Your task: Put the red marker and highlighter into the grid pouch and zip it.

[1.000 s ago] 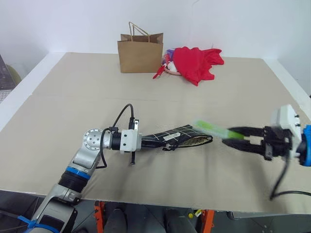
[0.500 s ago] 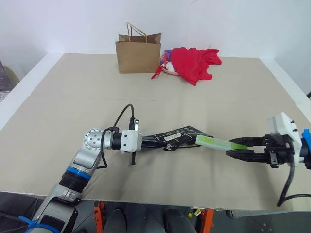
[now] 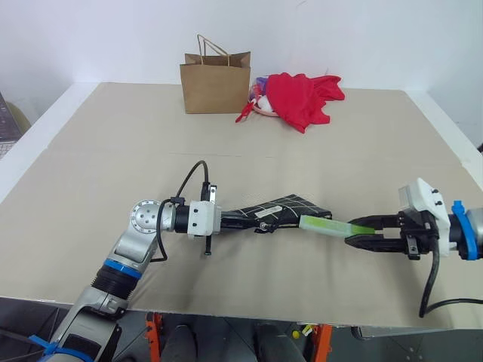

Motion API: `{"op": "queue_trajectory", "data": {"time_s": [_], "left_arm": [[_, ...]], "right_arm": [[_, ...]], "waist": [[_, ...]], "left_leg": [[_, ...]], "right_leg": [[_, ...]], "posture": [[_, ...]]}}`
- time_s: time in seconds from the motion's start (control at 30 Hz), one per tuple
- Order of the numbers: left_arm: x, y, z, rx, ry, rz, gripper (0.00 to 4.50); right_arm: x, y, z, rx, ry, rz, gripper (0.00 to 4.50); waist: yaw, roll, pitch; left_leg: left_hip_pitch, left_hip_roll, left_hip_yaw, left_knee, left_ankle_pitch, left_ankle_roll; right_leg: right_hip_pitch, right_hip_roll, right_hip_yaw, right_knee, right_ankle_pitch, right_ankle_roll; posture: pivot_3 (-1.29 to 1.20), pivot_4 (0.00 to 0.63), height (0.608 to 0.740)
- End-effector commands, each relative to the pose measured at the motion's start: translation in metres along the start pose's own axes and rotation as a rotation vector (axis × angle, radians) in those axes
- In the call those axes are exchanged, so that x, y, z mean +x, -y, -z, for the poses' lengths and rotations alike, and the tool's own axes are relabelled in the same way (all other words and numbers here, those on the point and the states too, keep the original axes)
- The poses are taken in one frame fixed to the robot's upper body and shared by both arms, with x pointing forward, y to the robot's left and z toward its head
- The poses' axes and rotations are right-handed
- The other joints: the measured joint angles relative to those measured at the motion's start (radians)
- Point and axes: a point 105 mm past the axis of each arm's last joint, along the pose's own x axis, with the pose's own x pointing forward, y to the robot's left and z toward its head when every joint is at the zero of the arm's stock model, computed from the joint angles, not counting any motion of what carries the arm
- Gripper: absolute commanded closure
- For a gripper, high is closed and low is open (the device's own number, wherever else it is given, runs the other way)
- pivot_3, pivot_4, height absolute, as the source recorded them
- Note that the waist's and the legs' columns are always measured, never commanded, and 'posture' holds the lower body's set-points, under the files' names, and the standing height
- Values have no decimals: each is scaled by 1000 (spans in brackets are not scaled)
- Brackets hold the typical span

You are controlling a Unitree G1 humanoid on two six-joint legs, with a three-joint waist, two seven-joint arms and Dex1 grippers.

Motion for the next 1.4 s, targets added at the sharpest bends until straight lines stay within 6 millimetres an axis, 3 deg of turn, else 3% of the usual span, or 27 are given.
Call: {"op": "queue_trajectory", "data": {"time_s": [0.03, 0.3, 0.73, 1.4], "left_arm": [[1, -5, -13, 55, 39, -17, 4500], [-1, -7, -11, 50, 28, -34, 4500], [-2, -4, -10, 49, 22, -34, 4500], [4, -2, -12, 51, 36, -28, 4500]], "right_arm": [[-4, 3, -6, -39, -1, 4, 3393], [-13, 6, 0, -58, -39, -23, 3393], [-10, 1, -4, -21, -14, -48, 3393], [25, 14, -24, 18, -11, -78, 3393]], "waist": [[0, 0, 0], [0, 0, 0], [0, 0, 0], [-1, 1, 0]], "left_leg": [[0, 0, 0, 0, 0, 0], [0, 0, 0, 0, 0, 0], [0, 0, 0, 0, 0, 0], [0, 0, 0, 0, 0, 0]], "right_leg": [[0, 0, 0, 0, 0, 0], [0, 0, 0, 0, 0, 0], [0, 0, 0, 0, 0, 0], [0, 0, 0, 0, 0, 0]], "posture": [[0, 150, 740], [0, 150, 740], [0, 150, 740], [0, 150, 740]]}}
